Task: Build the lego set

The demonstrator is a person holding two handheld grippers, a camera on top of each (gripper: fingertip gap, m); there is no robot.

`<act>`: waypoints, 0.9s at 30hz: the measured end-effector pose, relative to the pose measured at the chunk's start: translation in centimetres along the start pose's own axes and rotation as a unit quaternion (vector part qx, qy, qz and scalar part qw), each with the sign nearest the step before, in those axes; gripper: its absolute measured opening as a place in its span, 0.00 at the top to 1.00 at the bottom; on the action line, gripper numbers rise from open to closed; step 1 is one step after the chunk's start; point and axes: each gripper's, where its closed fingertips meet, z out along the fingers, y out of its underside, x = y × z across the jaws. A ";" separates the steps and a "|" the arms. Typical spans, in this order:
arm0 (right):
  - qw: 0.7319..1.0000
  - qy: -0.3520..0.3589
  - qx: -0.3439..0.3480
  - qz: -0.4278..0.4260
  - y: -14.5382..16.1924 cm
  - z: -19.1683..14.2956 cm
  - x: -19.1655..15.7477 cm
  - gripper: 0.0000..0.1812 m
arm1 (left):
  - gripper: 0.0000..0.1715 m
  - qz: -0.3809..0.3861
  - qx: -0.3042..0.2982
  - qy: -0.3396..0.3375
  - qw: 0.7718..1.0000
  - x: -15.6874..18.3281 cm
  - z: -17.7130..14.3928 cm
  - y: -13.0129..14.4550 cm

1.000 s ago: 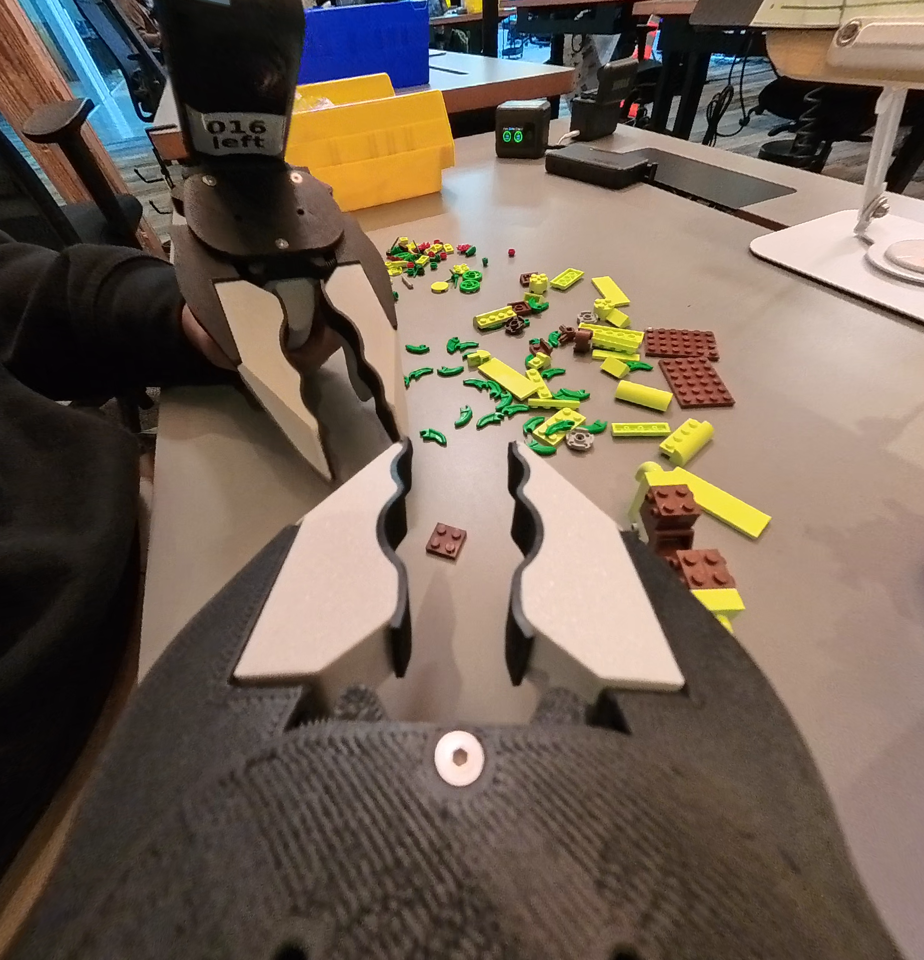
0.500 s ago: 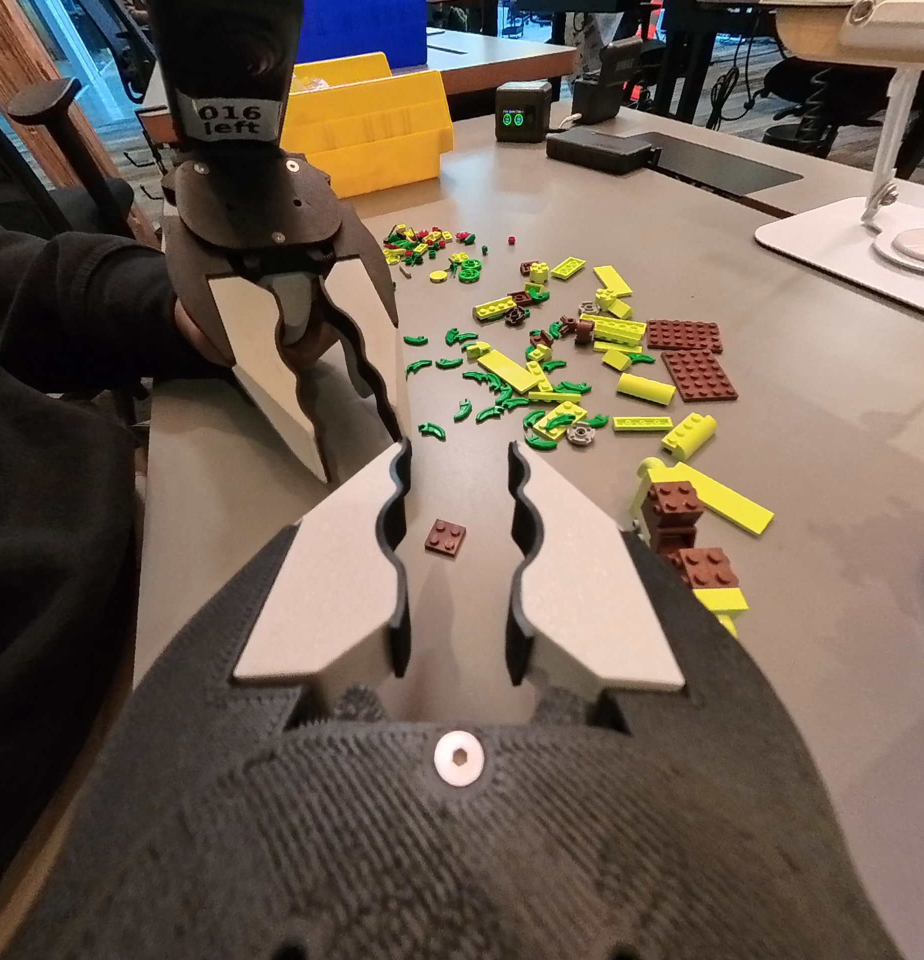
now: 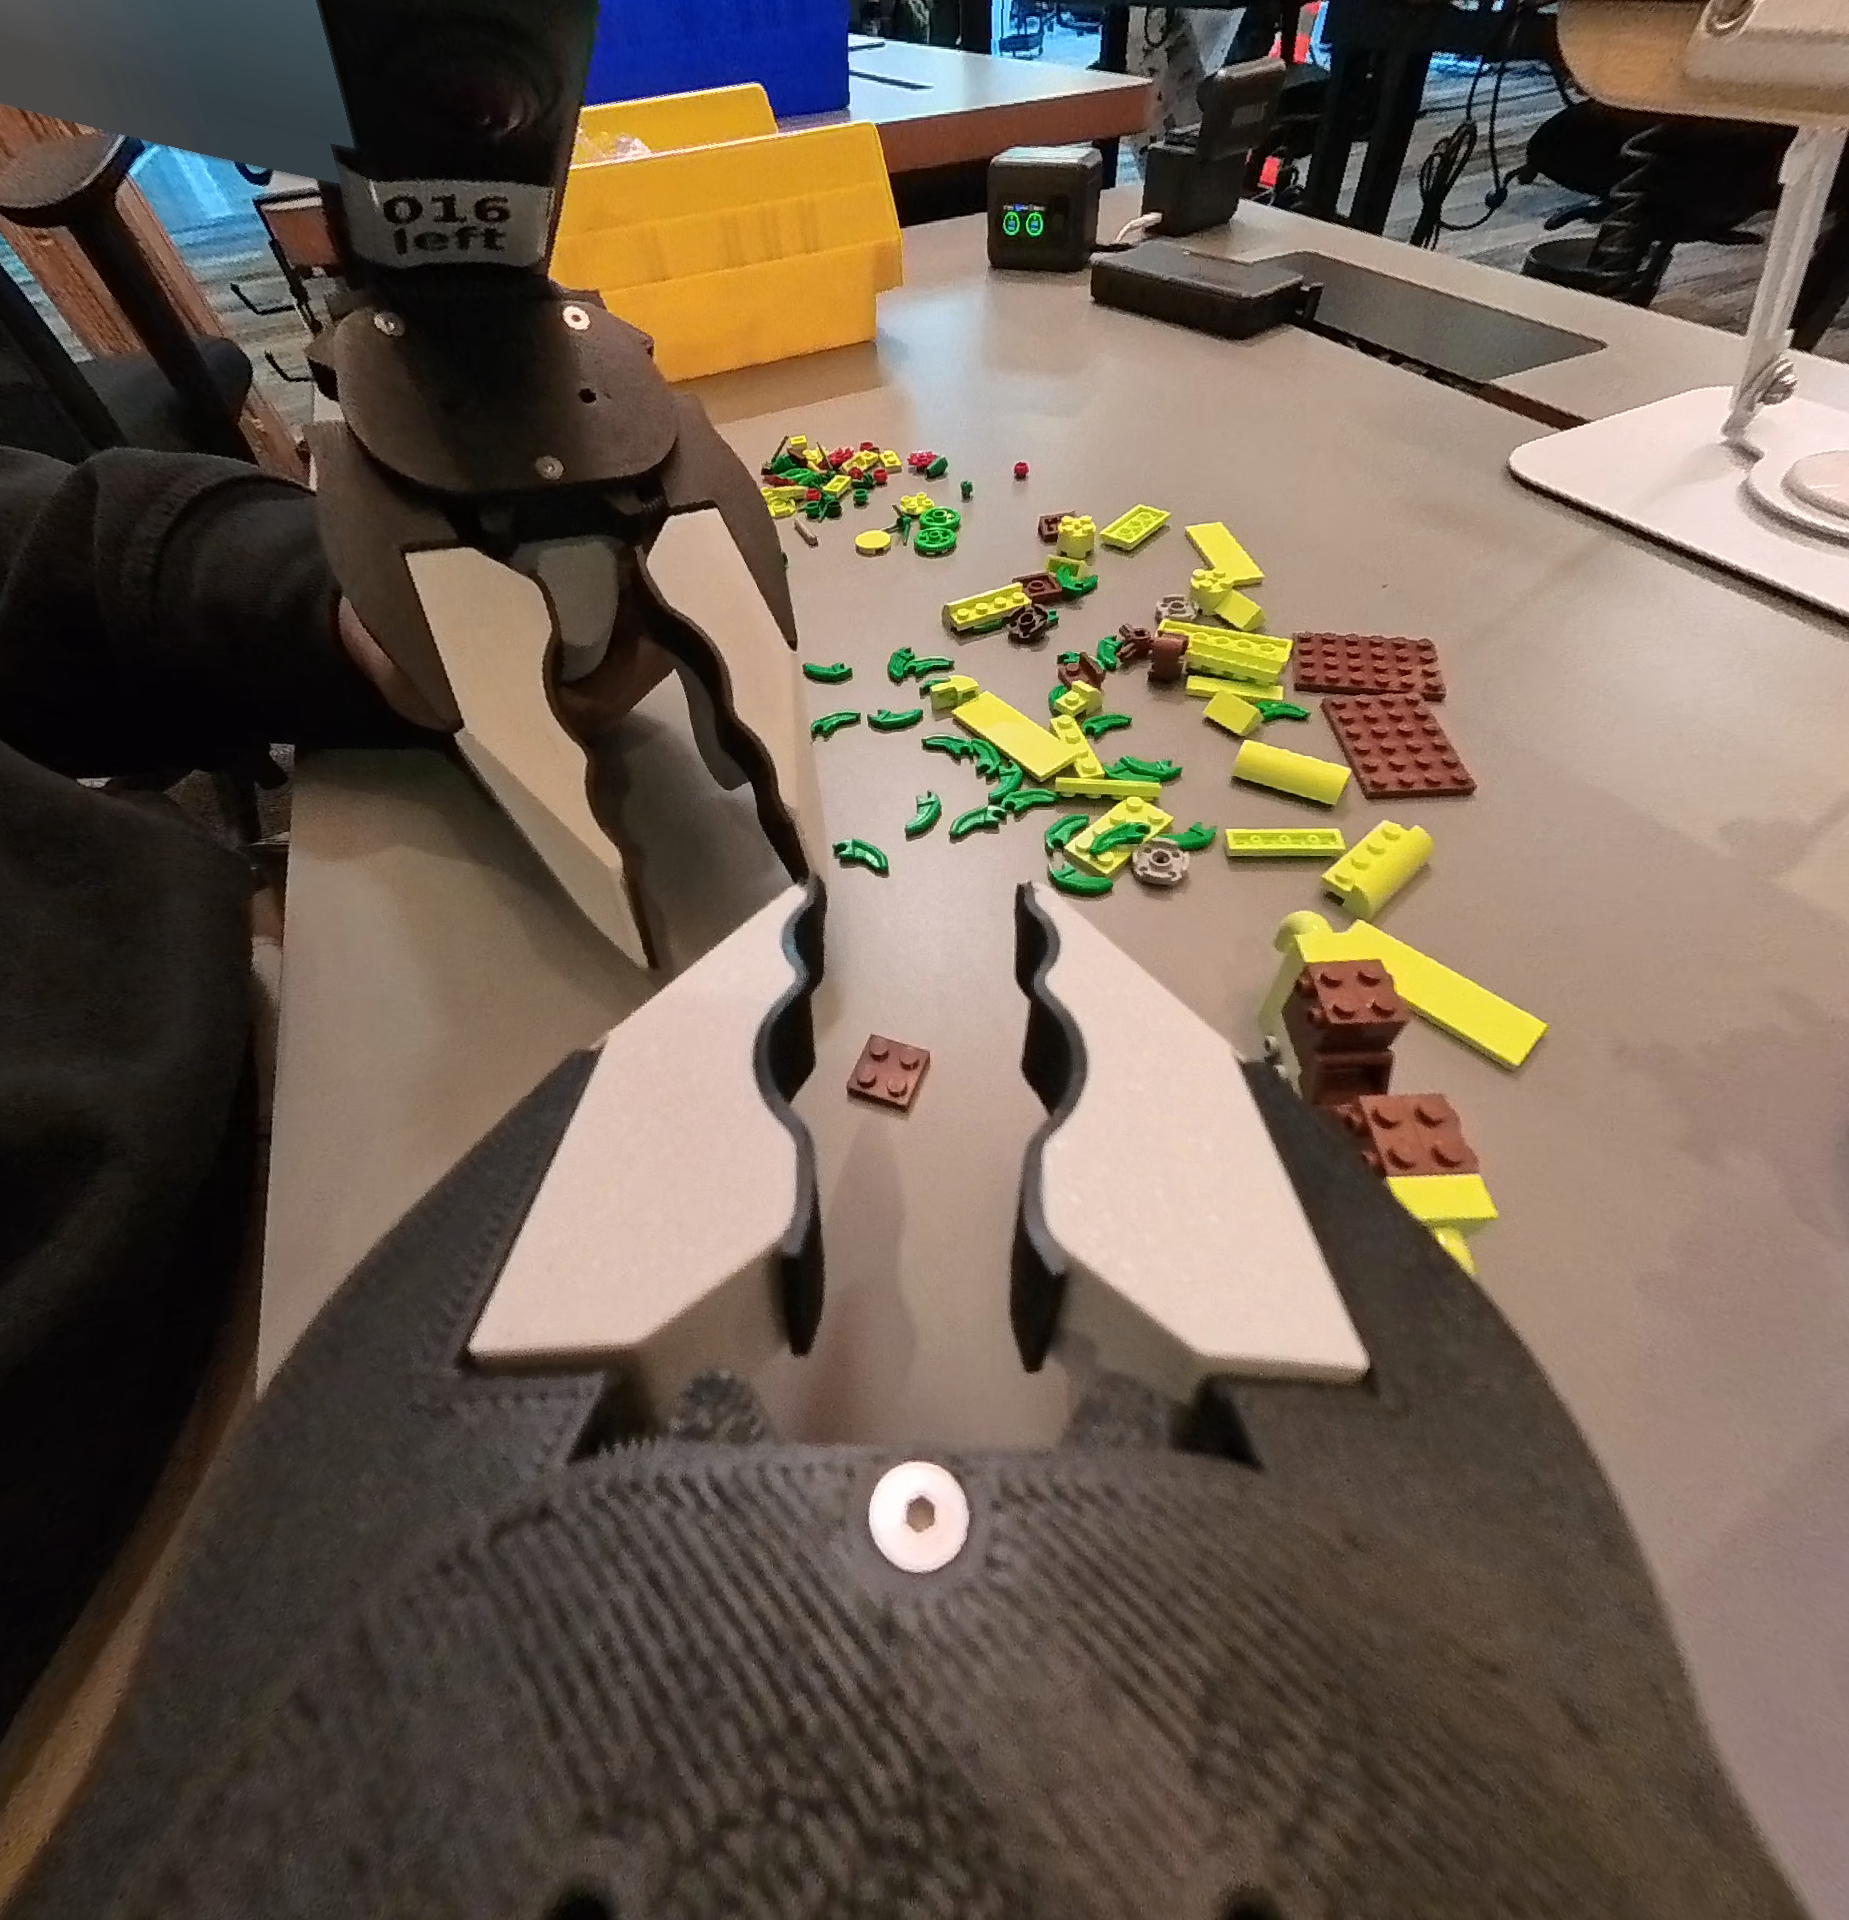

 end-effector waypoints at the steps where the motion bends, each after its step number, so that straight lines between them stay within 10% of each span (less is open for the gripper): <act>1: 1.000 0.003 0.000 0.001 0.0 0.0 0.1 0.81 | 0.78 -0.001 0.001 0.000 1.000 0.0 0.0 0.0; 11: 0.975 0.095 0.033 0.199 0.4 -1.9 2.6 0.83 | 0.76 -0.005 0.016 -0.028 0.999 -0.7 -0.4 -0.4; 27: 0.975 0.105 -0.161 0.108 5.3 1.5 -0.6 0.83 | 0.74 -0.051 0.026 -0.010 0.998 -0.4 -0.8 -0.1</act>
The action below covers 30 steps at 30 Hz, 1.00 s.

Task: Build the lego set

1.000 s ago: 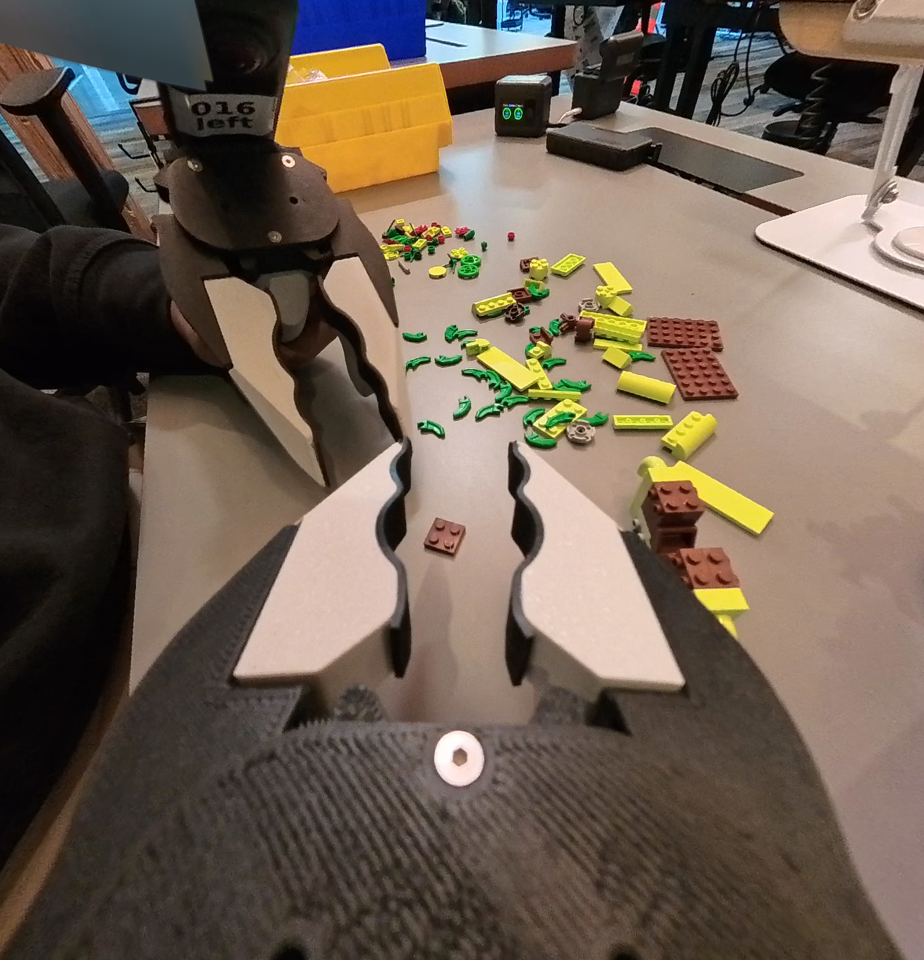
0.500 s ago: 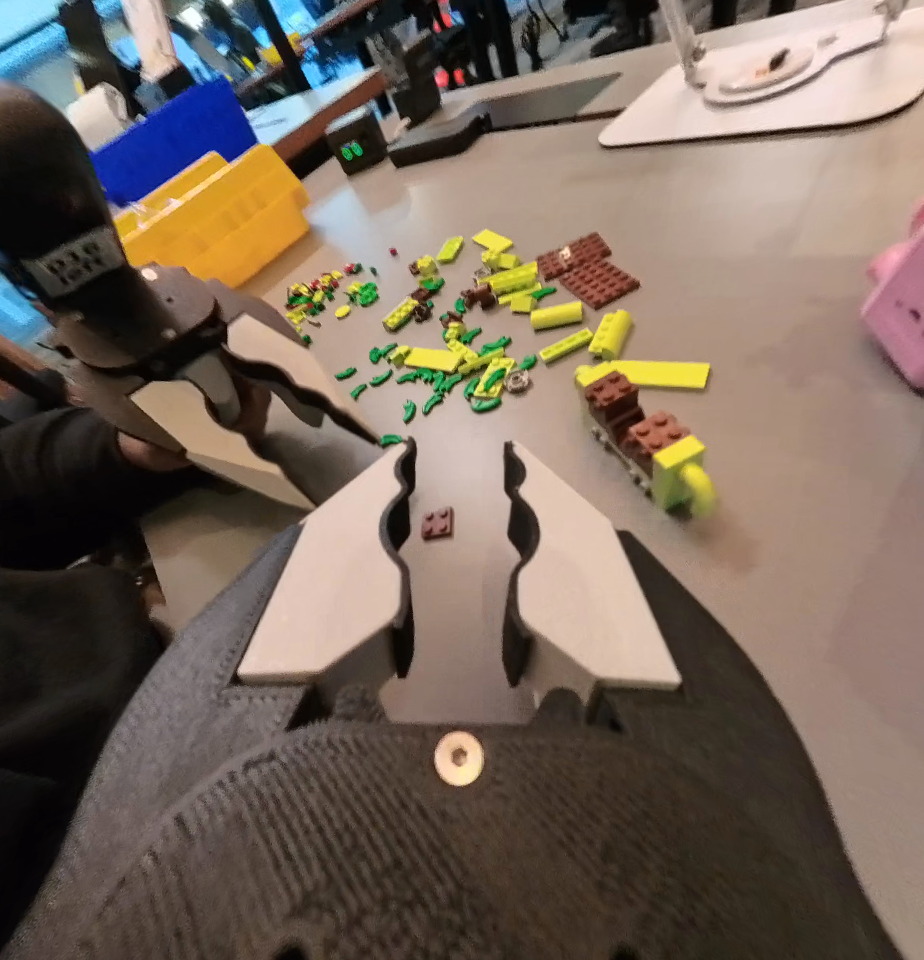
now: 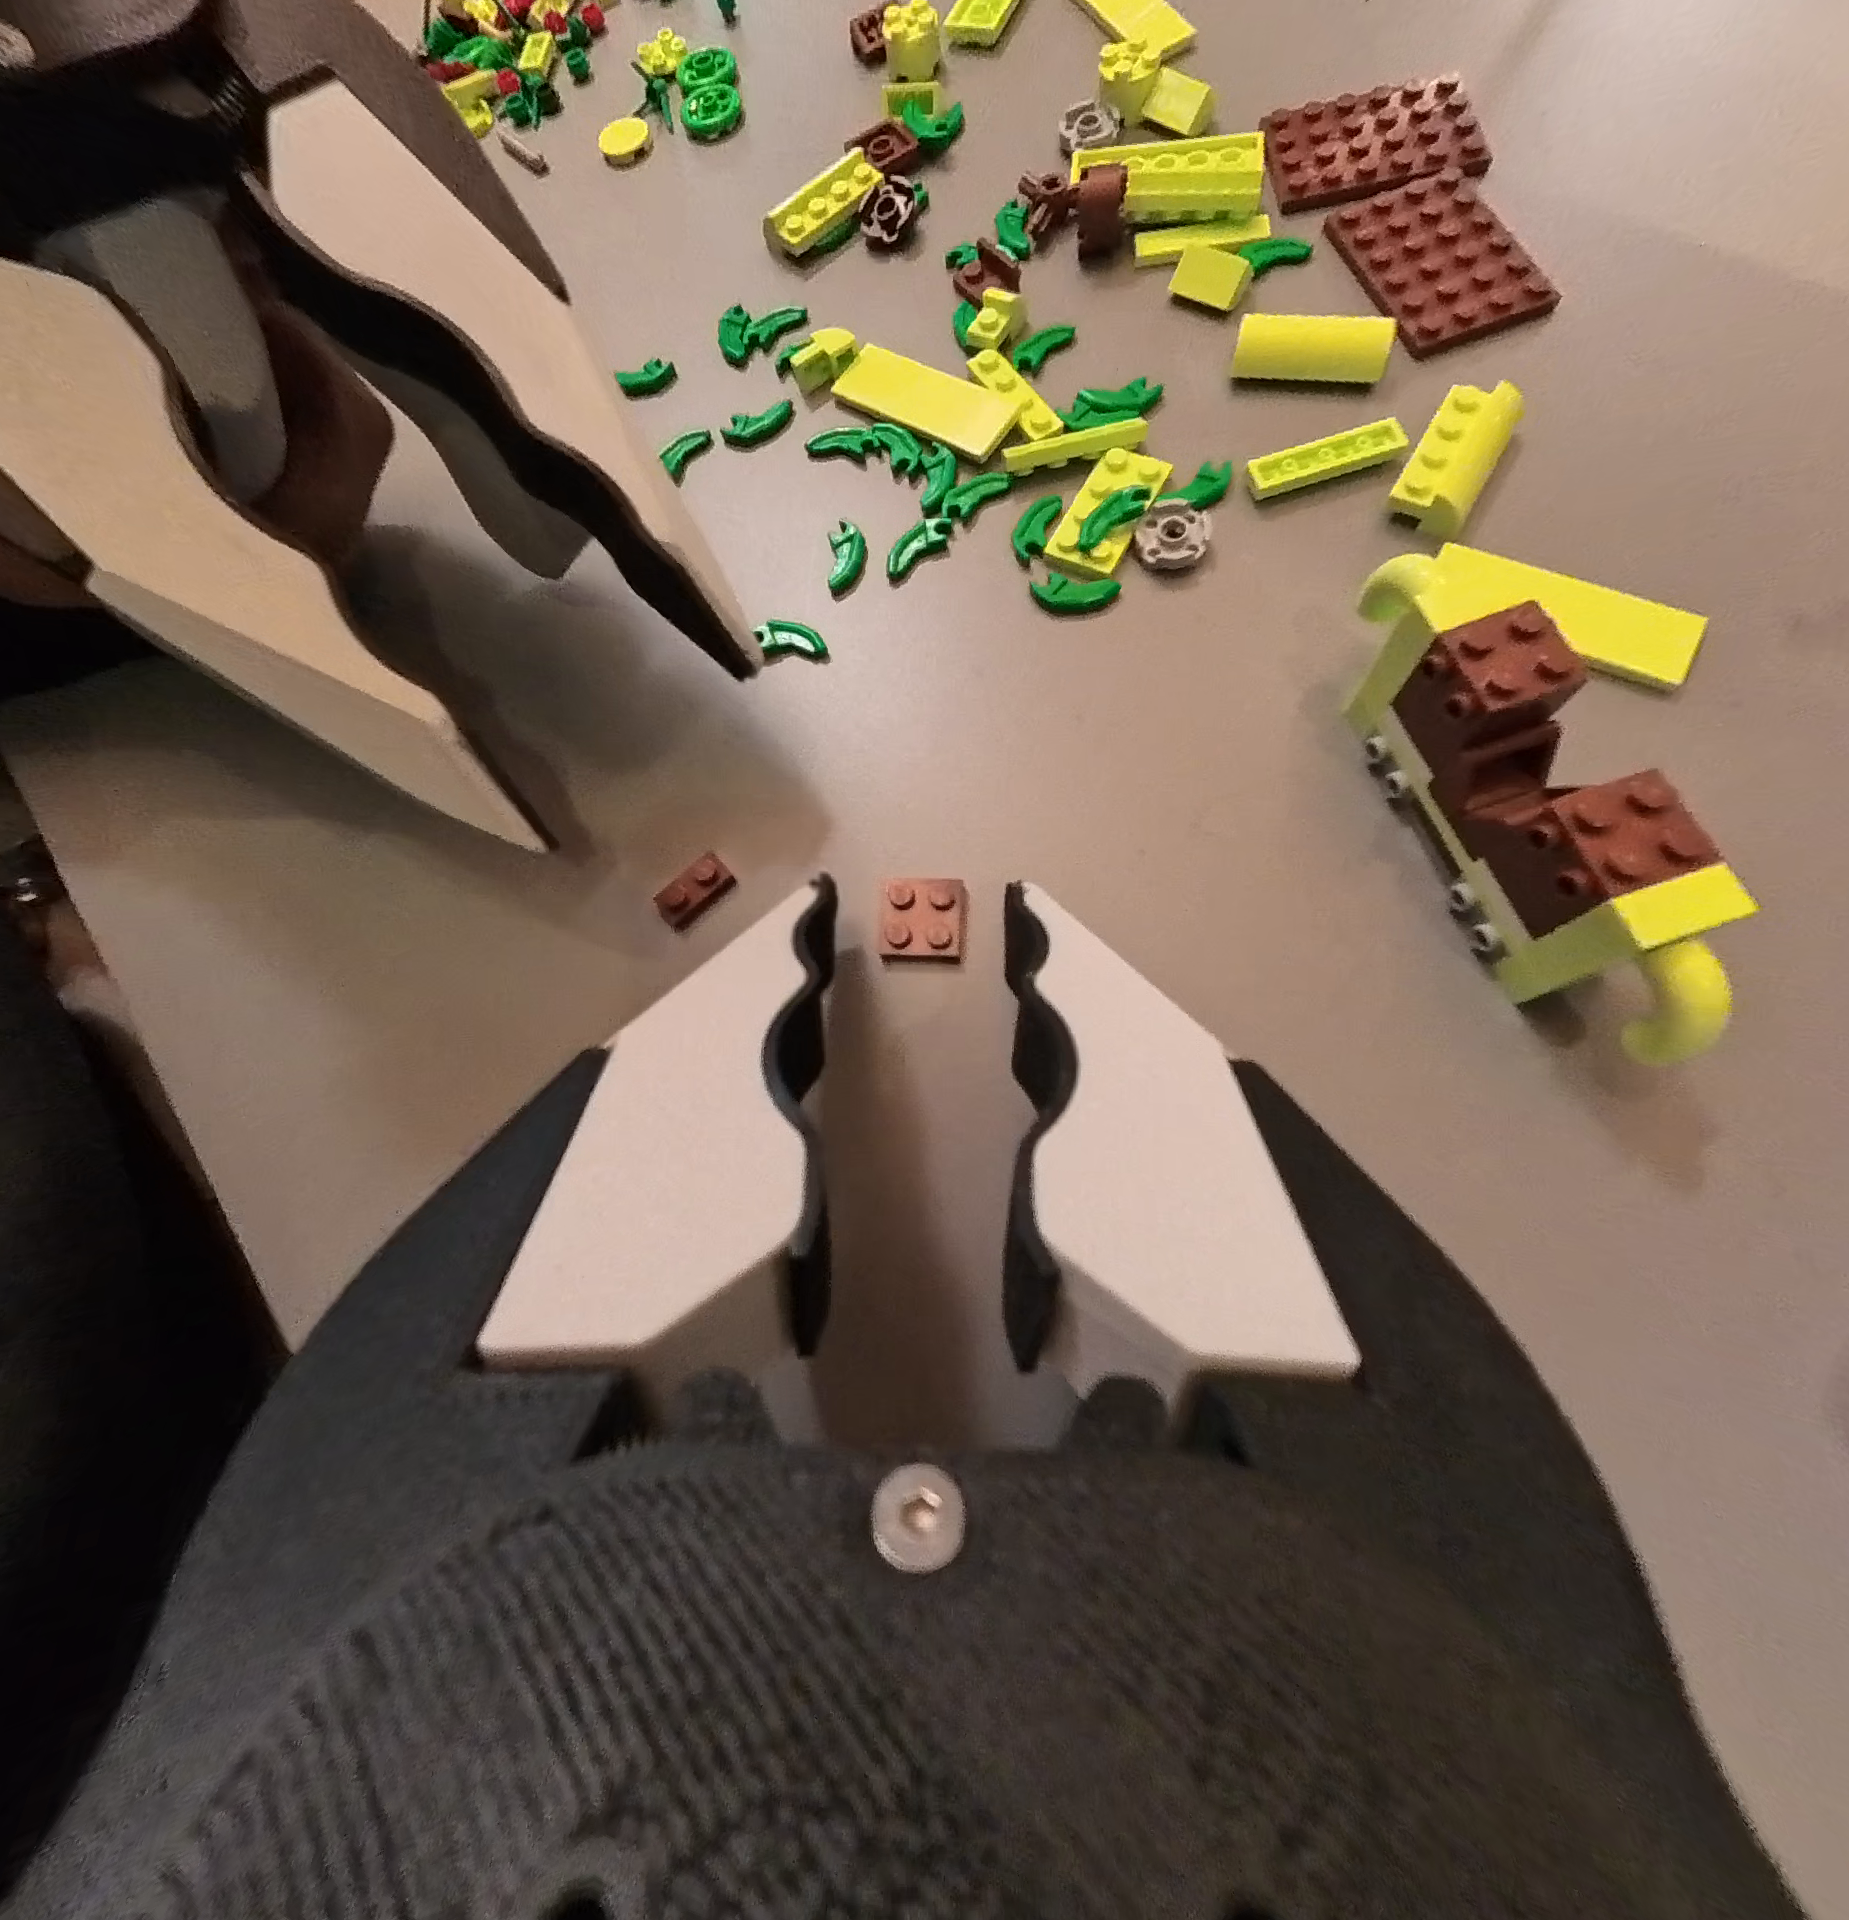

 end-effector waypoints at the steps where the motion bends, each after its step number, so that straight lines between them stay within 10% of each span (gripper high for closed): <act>1: 1.000 0.005 -0.003 -0.006 0.1 0.0 0.1 0.85 | 0.74 0.002 0.000 -0.002 1.000 0.0 0.0 0.0; 9: 0.999 -0.002 -0.015 -0.041 0.1 0.4 -0.5 0.93 | 0.75 -0.004 0.016 0.026 1.000 0.7 -0.7 -0.1; 17: 0.959 -0.159 -0.004 -0.233 -0.4 -0.5 -5.0 0.93 | 0.76 -0.024 0.019 0.048 0.998 0.7 -1.8 0.5; 30: 0.929 -0.279 -0.051 -0.237 0.3 0.8 -5.2 0.93 | 0.81 -0.033 -0.046 0.026 0.998 0.4 -0.7 2.2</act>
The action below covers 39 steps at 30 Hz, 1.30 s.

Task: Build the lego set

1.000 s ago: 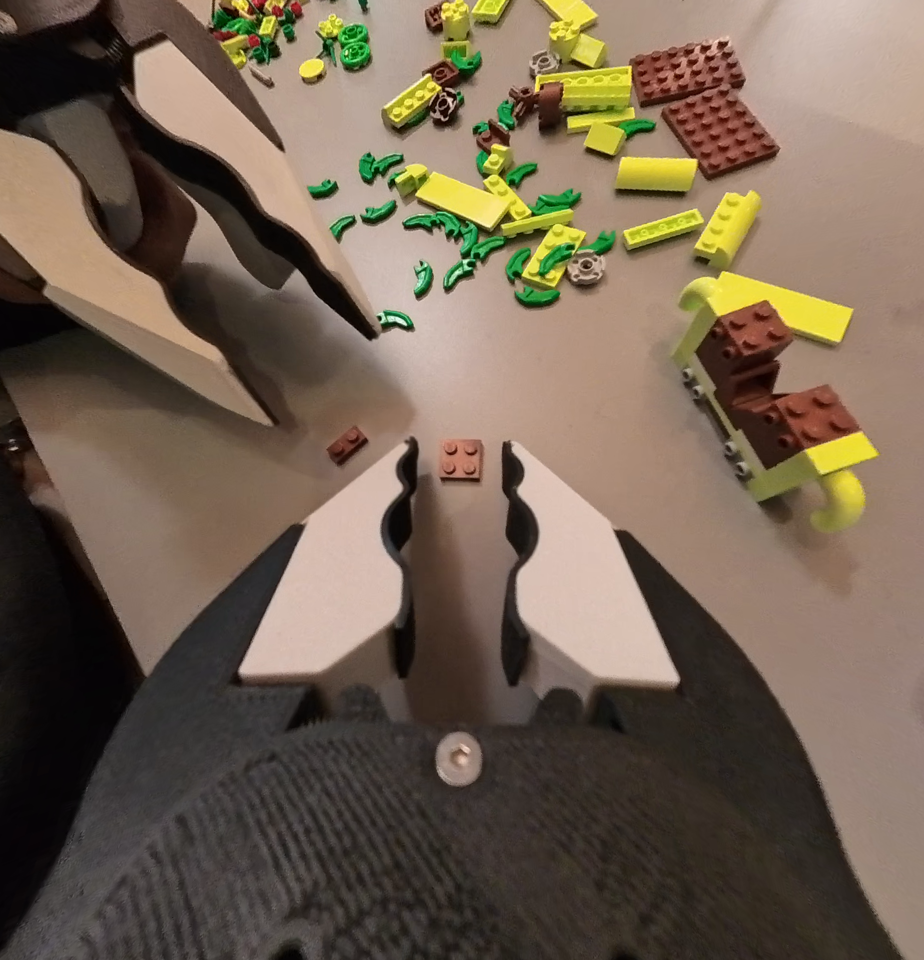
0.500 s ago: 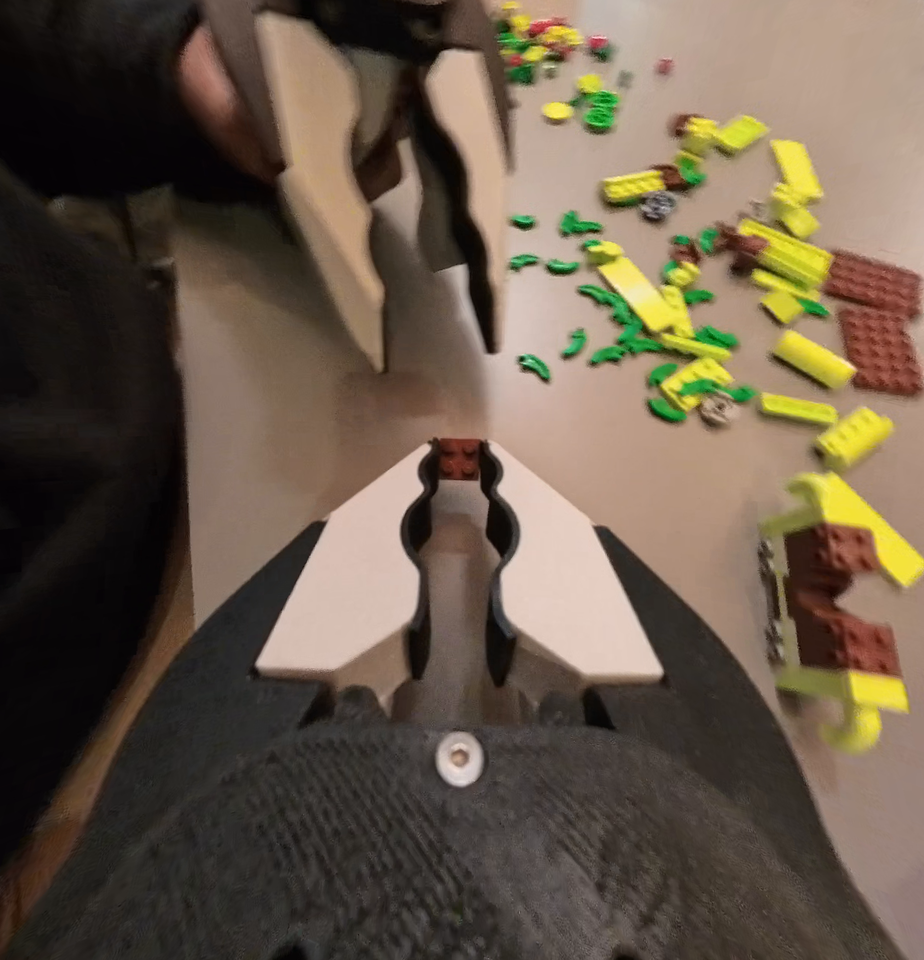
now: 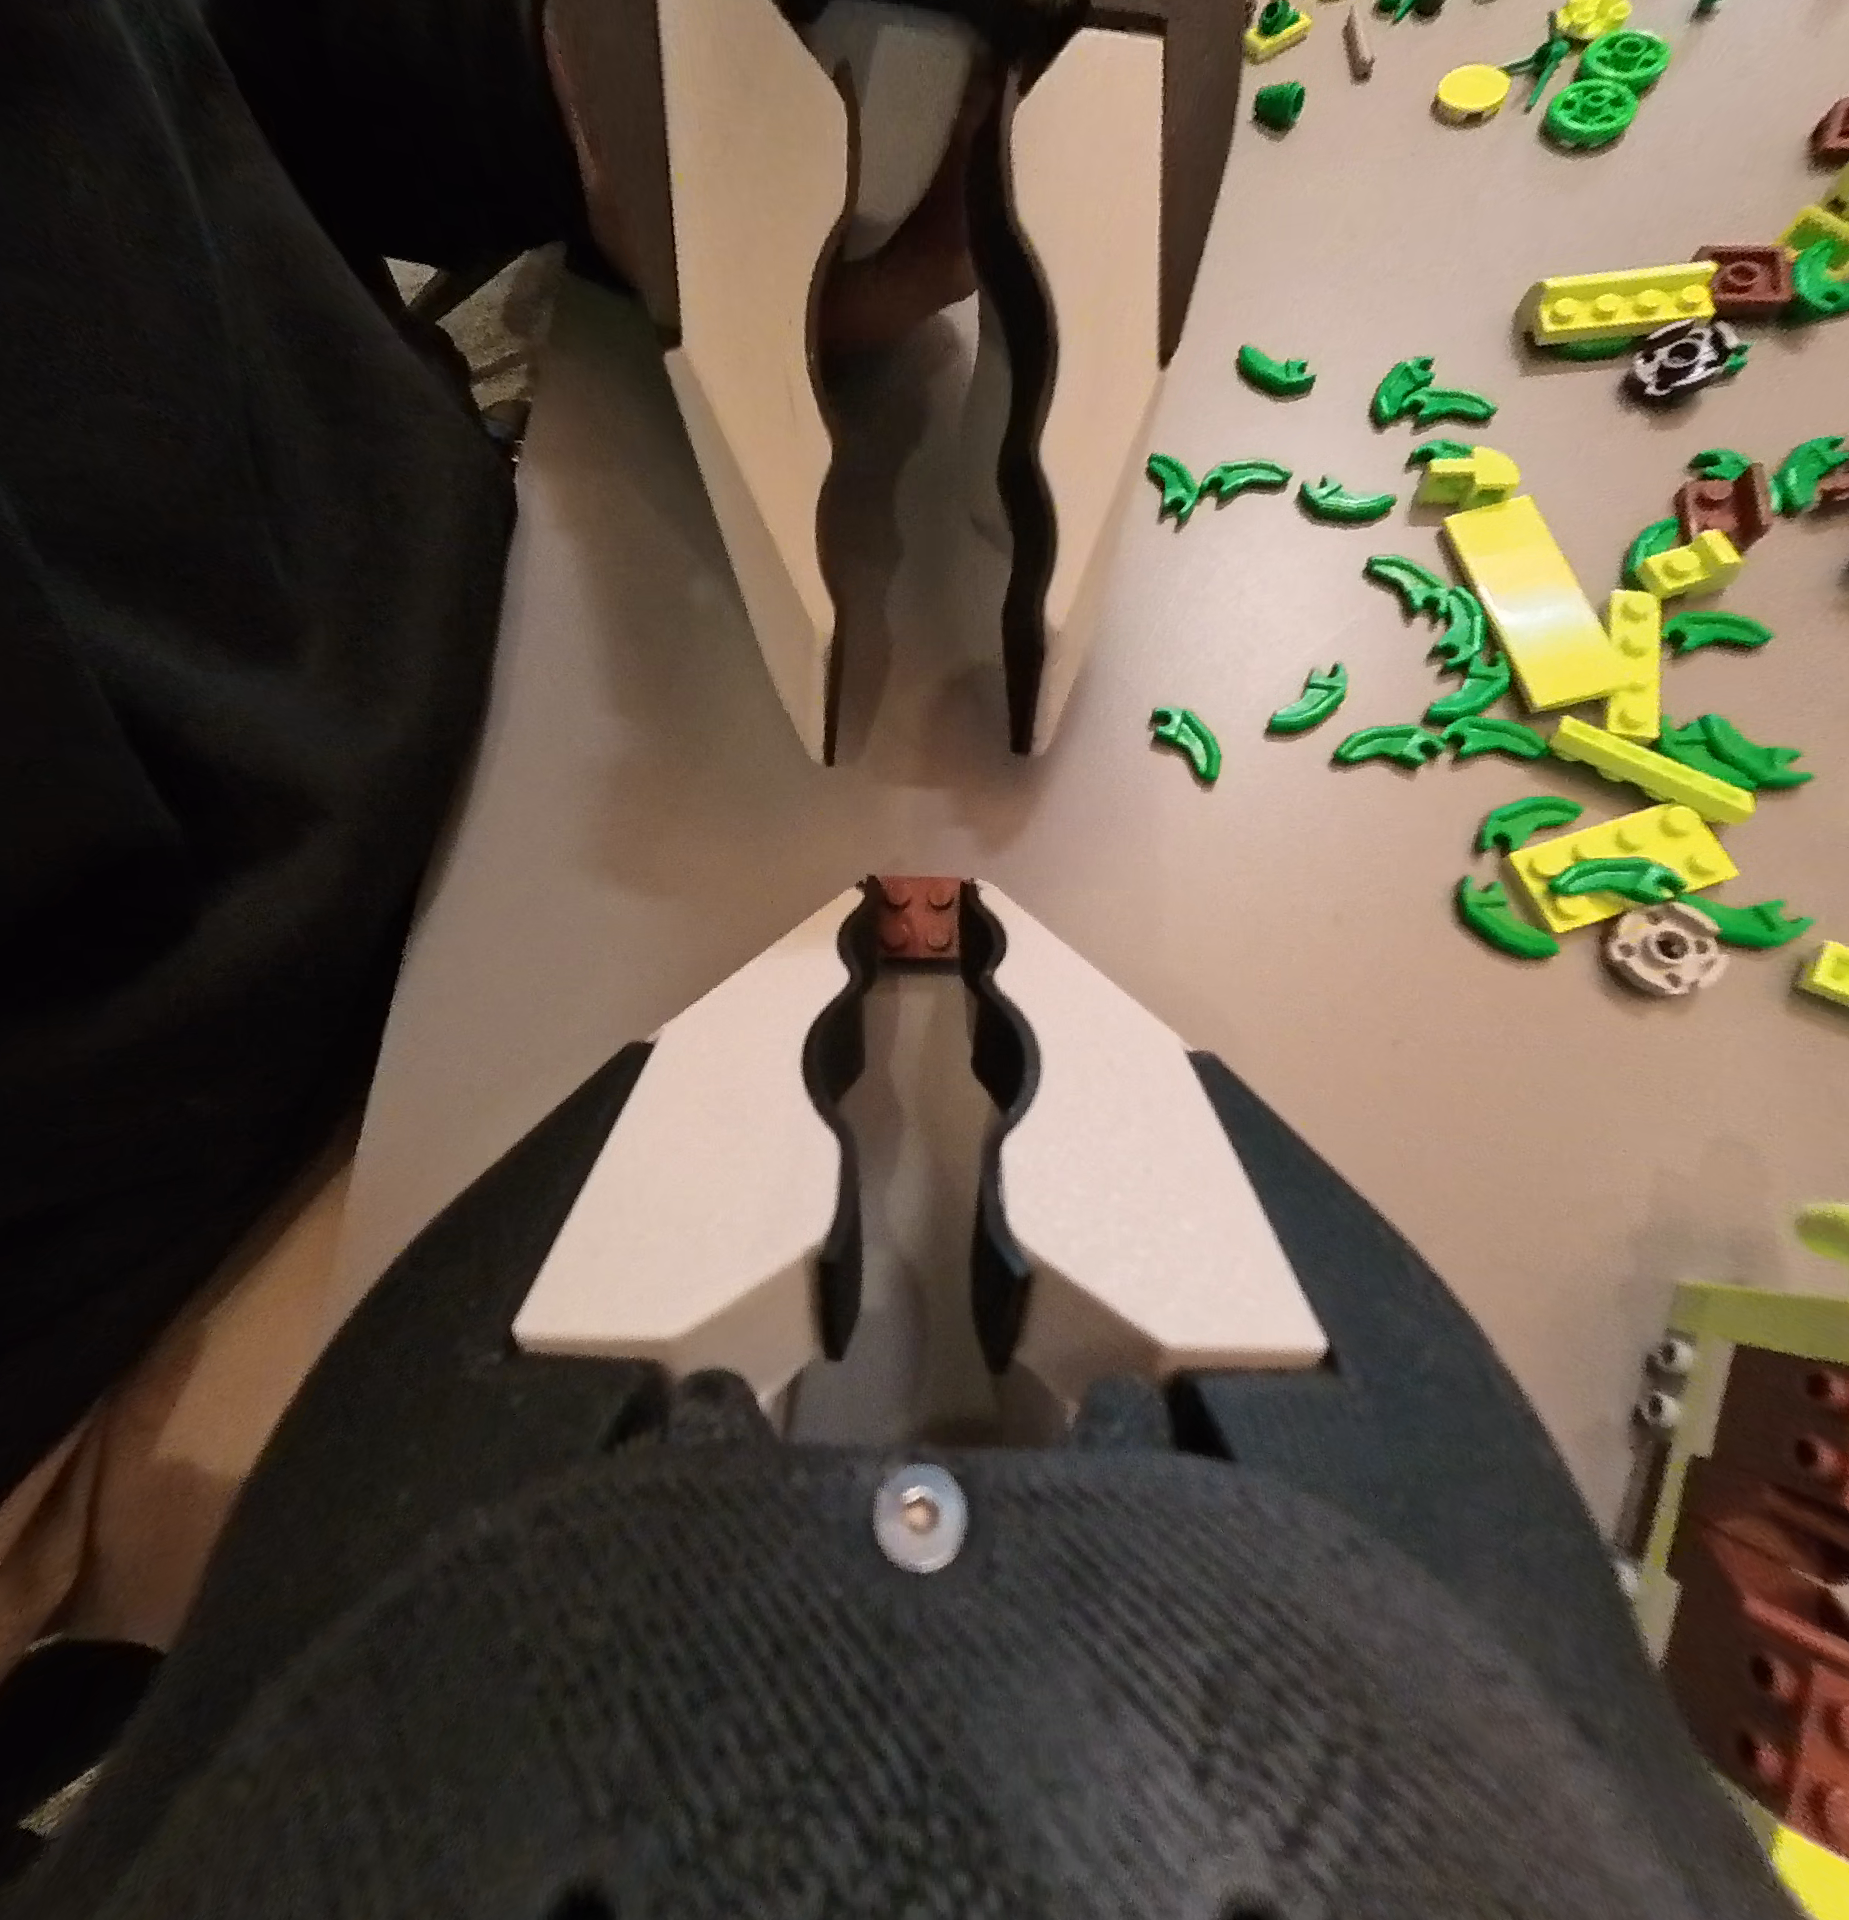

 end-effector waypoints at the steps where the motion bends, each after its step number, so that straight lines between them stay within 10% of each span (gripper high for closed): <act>1: 1.000 -0.002 -0.001 0.000 0.0 0.0 0.0 0.93 | 0.81 0.001 -0.006 -0.001 1.000 0.0 0.1 0.1; 39: 0.971 0.063 -0.230 0.021 -0.2 0.7 0.2 0.88 | 0.84 -0.029 0.009 0.023 0.999 0.3 -0.2 0.0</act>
